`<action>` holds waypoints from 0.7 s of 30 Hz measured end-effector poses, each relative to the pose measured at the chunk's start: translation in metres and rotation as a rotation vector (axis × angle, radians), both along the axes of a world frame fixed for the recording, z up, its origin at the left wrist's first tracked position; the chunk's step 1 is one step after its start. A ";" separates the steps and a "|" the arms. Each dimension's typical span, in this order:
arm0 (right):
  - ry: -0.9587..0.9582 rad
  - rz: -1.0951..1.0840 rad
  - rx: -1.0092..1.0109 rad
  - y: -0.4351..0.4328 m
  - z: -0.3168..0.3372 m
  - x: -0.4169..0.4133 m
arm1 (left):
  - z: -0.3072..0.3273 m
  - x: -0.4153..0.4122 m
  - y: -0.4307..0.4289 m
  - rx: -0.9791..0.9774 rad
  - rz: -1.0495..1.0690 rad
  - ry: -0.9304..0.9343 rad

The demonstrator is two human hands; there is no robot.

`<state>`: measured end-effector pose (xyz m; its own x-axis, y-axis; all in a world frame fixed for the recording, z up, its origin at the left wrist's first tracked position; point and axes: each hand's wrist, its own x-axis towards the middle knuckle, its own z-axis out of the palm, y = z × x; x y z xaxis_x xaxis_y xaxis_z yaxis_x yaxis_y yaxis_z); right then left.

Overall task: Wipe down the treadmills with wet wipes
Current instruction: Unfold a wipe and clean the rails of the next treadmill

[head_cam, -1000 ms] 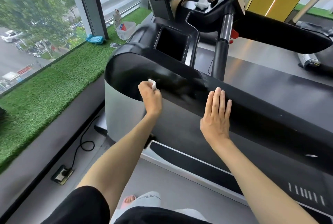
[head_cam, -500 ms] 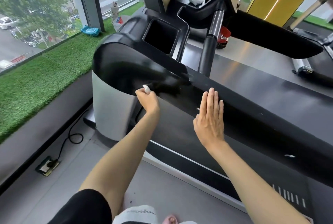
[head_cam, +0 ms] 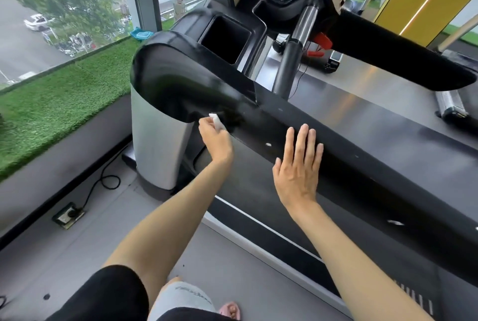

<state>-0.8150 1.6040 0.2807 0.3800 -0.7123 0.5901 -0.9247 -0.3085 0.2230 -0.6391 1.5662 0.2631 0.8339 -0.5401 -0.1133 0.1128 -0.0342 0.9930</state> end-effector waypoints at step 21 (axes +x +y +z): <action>0.170 -0.060 -0.219 -0.018 -0.017 -0.011 | -0.002 -0.065 0.032 -0.081 -0.137 -0.263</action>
<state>-0.8264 1.5861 0.2633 0.4473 -0.5990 0.6641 -0.8837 -0.1813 0.4316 -0.7043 1.5984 0.2614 0.7477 -0.6480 0.1450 -0.1490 0.0491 0.9876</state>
